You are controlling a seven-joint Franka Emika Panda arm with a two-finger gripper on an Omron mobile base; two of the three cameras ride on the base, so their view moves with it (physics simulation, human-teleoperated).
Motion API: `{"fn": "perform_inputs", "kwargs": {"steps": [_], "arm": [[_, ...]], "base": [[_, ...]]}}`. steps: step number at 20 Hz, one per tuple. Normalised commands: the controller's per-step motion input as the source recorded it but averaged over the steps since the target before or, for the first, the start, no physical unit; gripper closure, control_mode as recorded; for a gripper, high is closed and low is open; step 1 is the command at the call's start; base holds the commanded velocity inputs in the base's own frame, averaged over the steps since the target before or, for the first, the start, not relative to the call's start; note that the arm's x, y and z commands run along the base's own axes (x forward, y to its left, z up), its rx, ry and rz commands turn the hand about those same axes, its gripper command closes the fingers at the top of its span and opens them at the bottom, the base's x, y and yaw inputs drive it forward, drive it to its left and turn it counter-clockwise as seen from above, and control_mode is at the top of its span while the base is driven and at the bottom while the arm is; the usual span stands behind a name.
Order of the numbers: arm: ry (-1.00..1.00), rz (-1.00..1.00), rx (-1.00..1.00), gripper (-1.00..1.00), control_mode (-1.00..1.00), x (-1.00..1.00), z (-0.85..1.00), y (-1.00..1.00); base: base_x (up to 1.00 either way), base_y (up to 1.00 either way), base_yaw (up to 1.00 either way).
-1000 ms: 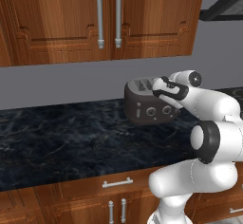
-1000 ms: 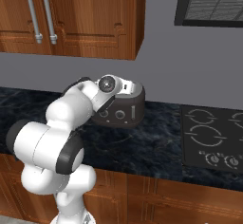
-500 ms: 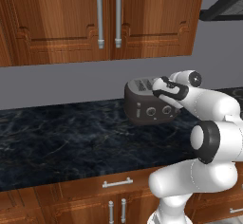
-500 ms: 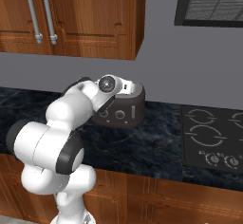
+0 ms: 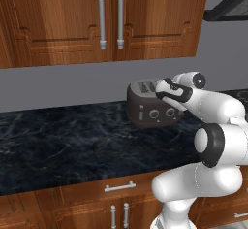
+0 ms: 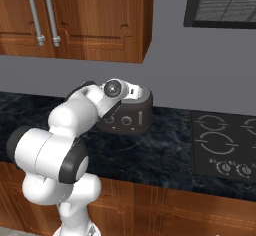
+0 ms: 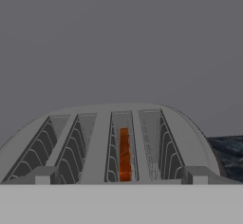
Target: Start the toaster. Once the lever pops up, take the bread to the plate on the dining counter.
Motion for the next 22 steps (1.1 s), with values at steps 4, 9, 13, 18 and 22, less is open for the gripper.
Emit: {"fn": "perform_inputs", "kwargs": {"steps": [4, 9, 13, 18, 22], "arm": [[0.0, 0.0, 0.0, -1.0, -1.0, 0.0, 0.0, 0.0], [0.0, 0.0, 0.0, -1.0, -1.0, 0.0, 0.0, 0.0], [0.0, 0.0, 0.0, -1.0, -1.0, 0.0, 0.0, 0.0], [0.0, 0.0, 0.0, -1.0, -1.0, 0.0, 0.0, 0.0], [0.0, 0.0, 0.0, -1.0, -1.0, 0.0, 0.0, 0.0]], "base": [[0.0, 0.0, 0.0], [0.0, 0.0, 0.0], [0.0, 0.0, 0.0], [0.0, 0.0, 0.0], [0.0, 0.0, 0.0]]}}
